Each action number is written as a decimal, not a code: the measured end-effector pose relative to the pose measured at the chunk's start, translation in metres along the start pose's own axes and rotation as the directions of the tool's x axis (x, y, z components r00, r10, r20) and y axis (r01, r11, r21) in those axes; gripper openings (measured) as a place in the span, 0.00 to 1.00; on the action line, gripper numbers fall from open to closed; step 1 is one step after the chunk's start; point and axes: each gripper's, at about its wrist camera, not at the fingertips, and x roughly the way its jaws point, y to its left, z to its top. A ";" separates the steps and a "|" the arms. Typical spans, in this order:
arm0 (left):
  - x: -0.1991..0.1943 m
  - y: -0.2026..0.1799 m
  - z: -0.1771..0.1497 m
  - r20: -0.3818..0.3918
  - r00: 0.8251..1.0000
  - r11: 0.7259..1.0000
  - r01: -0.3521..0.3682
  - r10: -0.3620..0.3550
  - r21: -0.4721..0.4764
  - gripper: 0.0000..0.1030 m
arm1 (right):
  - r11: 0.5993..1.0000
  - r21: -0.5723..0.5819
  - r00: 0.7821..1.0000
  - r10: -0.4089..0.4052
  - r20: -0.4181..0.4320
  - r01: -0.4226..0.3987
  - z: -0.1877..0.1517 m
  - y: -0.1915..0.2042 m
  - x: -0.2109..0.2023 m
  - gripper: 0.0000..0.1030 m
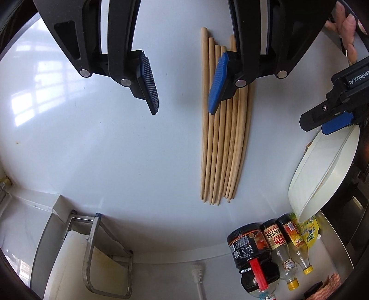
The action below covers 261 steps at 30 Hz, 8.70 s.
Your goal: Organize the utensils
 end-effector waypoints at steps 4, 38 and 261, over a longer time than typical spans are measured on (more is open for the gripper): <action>0.012 -0.002 -0.004 -0.013 0.999 0.999 -0.036 0.037 0.013 0.74 | 1.000 -0.016 1.000 0.014 -0.005 -0.014 0.003 -0.003 0.013 0.42; 0.046 -0.025 0.001 -0.051 0.999 0.999 0.004 -0.006 -0.044 0.77 | 0.995 -0.101 1.000 -0.010 -0.003 0.010 0.013 -0.016 0.032 0.42; 0.018 -0.014 0.001 -0.027 0.999 1.000 -0.027 0.027 0.008 0.58 | 0.994 -0.021 0.994 0.111 -0.003 -0.111 0.015 0.002 0.017 0.23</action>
